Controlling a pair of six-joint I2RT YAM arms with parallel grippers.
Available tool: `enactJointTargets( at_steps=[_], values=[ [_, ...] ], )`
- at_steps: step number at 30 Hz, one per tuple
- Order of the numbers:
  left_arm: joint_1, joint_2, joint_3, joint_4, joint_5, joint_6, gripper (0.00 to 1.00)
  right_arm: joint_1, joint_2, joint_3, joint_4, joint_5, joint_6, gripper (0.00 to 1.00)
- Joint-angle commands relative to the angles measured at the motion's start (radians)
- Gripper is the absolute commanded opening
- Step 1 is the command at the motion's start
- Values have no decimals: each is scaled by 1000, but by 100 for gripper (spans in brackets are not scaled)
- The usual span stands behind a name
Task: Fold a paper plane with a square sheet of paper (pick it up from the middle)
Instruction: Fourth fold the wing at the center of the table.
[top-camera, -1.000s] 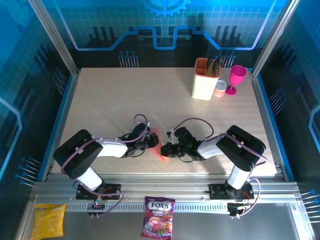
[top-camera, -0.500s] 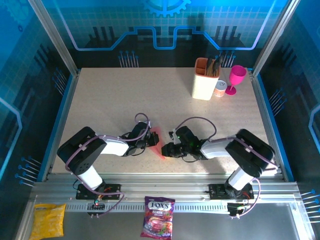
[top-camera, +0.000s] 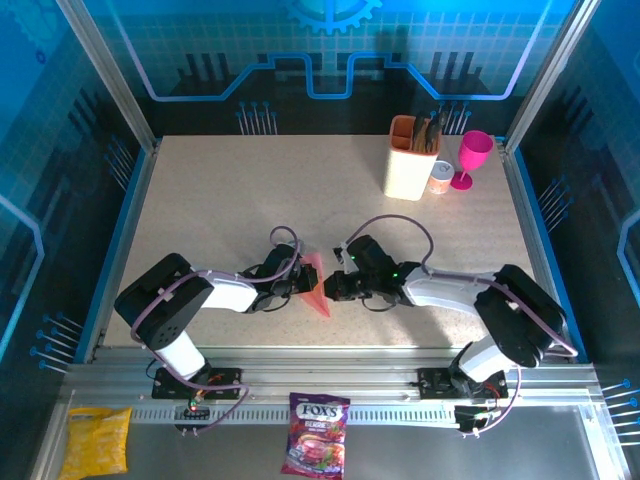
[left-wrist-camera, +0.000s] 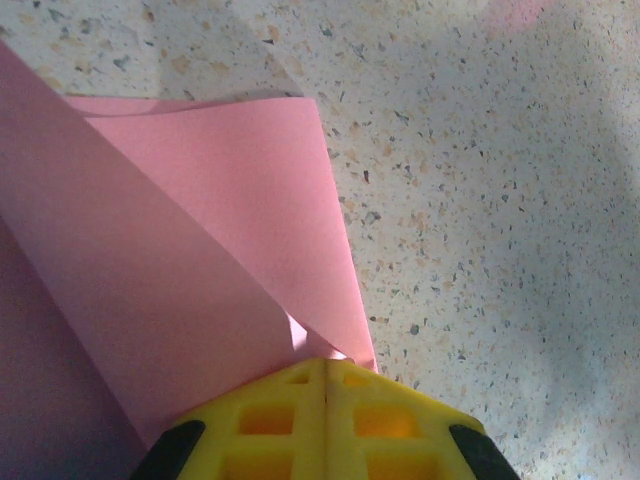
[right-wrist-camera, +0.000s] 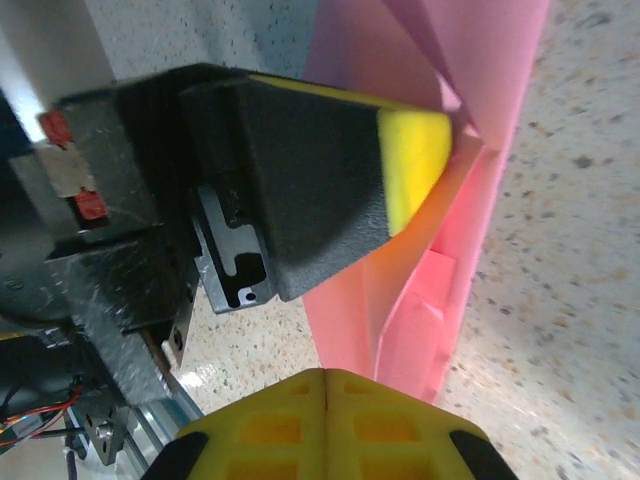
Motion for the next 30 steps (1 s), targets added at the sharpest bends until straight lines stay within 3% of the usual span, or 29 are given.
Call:
enactJointTargets(
  at_steps=[1,13,21,30],
  values=[
    [11,24,-20,-50,2,30,0,34,59,42,20,-19,-3,0],
    [11,27,-24,-51,2,30,0,36,215,47,85,27,30,0],
    [11,28,-28,-62,-10,28,0,35,202,-52,77,21,30,0],
    [11,33,-30,-82,-24,24,0,100,144,-117,14,43,-2,0]
  ],
)
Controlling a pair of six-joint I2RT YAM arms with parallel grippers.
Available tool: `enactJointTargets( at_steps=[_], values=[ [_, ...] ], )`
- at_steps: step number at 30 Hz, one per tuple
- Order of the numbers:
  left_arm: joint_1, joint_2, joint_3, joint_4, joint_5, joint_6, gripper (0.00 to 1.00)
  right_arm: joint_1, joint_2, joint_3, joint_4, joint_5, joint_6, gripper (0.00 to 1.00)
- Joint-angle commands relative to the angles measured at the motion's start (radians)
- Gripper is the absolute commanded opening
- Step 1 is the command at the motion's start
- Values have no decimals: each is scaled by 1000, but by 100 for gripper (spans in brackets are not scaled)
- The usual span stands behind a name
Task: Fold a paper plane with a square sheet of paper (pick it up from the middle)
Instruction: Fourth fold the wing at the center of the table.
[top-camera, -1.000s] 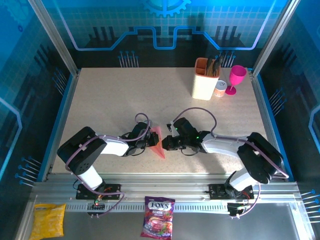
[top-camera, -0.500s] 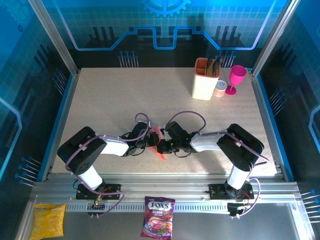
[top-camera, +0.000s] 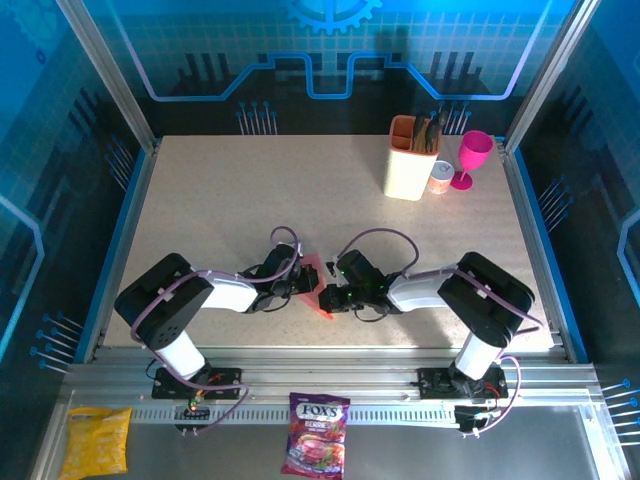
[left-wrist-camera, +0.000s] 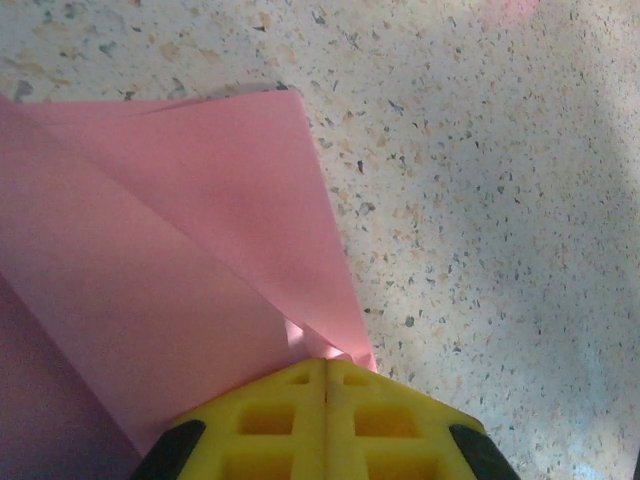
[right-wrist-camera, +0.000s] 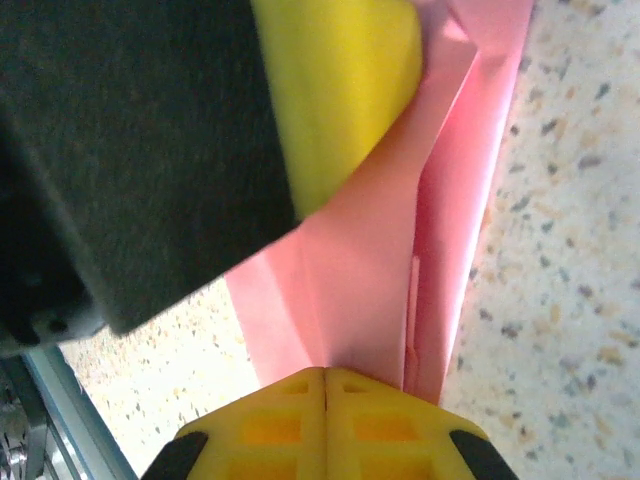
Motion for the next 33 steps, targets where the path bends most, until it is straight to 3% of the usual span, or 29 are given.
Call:
enactJointTargets(
  at_steps=[1,13,19,26,33],
  values=[
    [10,33,-29,-81,-37,22,0,52,-17,-54,-188,9,-25,0],
    [11,31,-34,-90,-54,20,0,112,-82,-203,-233,57,48,0],
    [11,41,-30,-89,-52,16,0,113,-199,-242,-319,92,83,0],
    [11,57,-33,-75,-48,8,0,86,-419,-126,-491,155,36,0],
    [11,70,-31,-68,-41,5,0,92,-313,25,-365,131,38,0]
  ],
)
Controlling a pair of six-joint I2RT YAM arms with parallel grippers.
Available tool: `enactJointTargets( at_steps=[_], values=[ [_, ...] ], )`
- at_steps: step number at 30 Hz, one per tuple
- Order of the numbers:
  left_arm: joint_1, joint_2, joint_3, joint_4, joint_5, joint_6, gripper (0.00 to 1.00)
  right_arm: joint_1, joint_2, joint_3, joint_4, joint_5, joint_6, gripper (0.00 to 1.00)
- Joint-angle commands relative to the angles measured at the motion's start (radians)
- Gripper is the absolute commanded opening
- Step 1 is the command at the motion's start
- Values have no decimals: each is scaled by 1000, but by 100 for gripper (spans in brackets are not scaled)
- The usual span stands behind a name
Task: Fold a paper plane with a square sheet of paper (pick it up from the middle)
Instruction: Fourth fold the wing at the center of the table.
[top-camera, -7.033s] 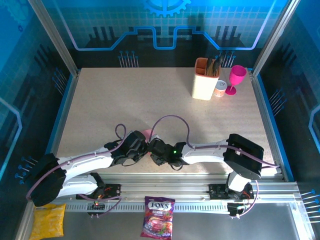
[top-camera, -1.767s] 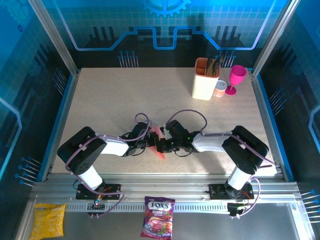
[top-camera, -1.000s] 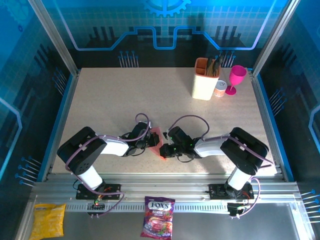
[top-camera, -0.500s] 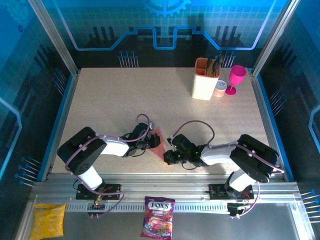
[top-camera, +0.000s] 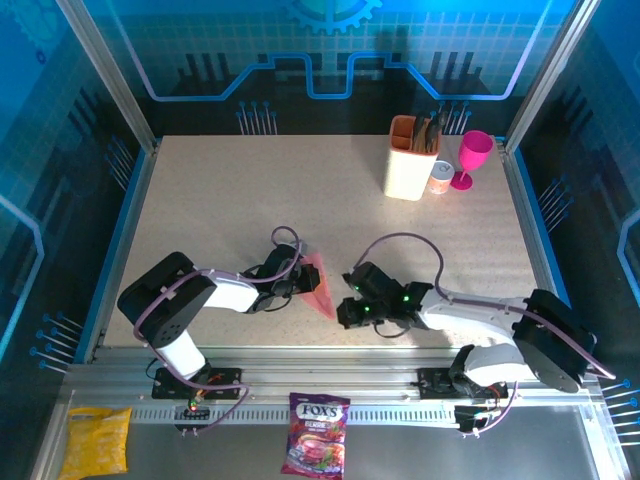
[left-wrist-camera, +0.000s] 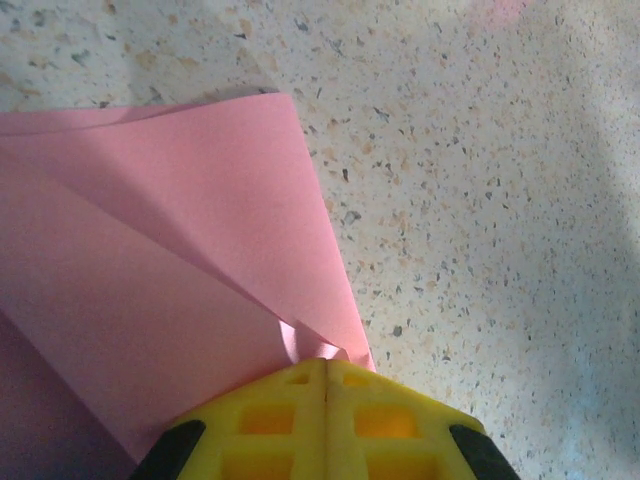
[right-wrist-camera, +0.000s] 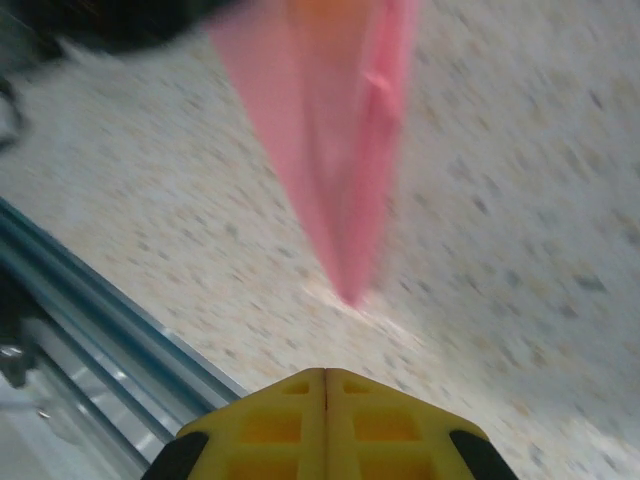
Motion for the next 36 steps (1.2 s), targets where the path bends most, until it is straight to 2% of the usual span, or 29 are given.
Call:
enactJointTargets(
  at_steps=[1,6,14,21,24,36],
  values=[
    [14,49,-30,-108,-46,8,0,2,82,71,60,-9,-7,0],
    [14,44,-30,-114,-45,9,0,-4,228,145,161,7,2,0],
    [13,50,-25,-111,-36,-1,0,-65,381,34,342,-5,81,0],
    [27,13,-7,-150,-76,-41,0,-66,413,-48,284,12,143,0],
    [57,4,15,-192,-119,-41,0,-73,417,-74,265,19,166,0],
    [184,43,50,-208,-111,-2,0,-78,465,-90,240,16,178,0]
  ],
)
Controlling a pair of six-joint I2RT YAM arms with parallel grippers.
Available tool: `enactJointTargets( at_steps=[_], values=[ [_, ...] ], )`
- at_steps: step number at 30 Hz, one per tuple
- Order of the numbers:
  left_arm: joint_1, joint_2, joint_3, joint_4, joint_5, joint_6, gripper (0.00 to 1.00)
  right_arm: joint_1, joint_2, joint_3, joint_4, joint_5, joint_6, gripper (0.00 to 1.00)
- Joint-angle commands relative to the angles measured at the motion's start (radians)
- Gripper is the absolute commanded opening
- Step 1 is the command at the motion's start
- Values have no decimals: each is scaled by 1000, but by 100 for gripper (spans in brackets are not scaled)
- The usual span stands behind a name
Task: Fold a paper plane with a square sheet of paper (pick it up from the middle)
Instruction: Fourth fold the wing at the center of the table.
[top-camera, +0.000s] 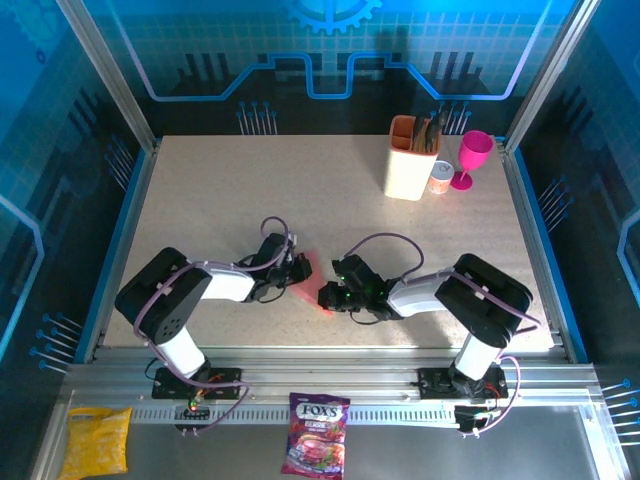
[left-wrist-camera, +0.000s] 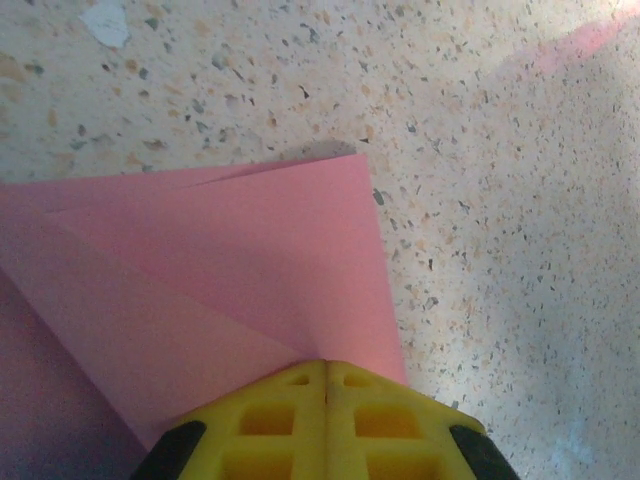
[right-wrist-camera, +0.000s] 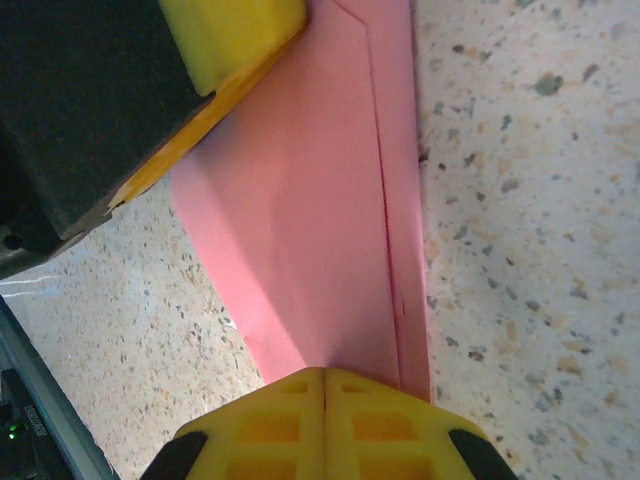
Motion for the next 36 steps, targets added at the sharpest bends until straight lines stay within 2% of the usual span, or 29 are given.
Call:
enactJointTargets(
  at_steps=[1,10,14,16,19,23,28,33,36],
  values=[
    [88,36,-6,-105,-143,33,0,-7,82,-80,-271,35,14,0],
    [253,-10,-5,-136,-123,32,0,-10,98,-106,-256,31,18,0],
    [256,-94,-13,-175,-86,49,0,-12,105,-107,-239,19,14,0],
    [218,-176,-39,-201,-71,48,0,-12,106,-106,-237,15,11,0],
    [112,-306,-64,-280,-95,30,0,-12,109,-106,-231,10,9,0],
    [-14,-392,-105,-278,-103,-69,0,-12,124,-107,-215,1,7,0],
    [-118,-338,-129,-156,-91,-172,0,-12,144,-107,-192,-8,12,0],
    [-137,-212,-109,-18,-64,-182,0,-10,149,-106,-183,-10,14,0],
    [-137,-167,-76,-5,-65,-162,0,-11,155,-107,-179,-12,15,0]
  ],
)
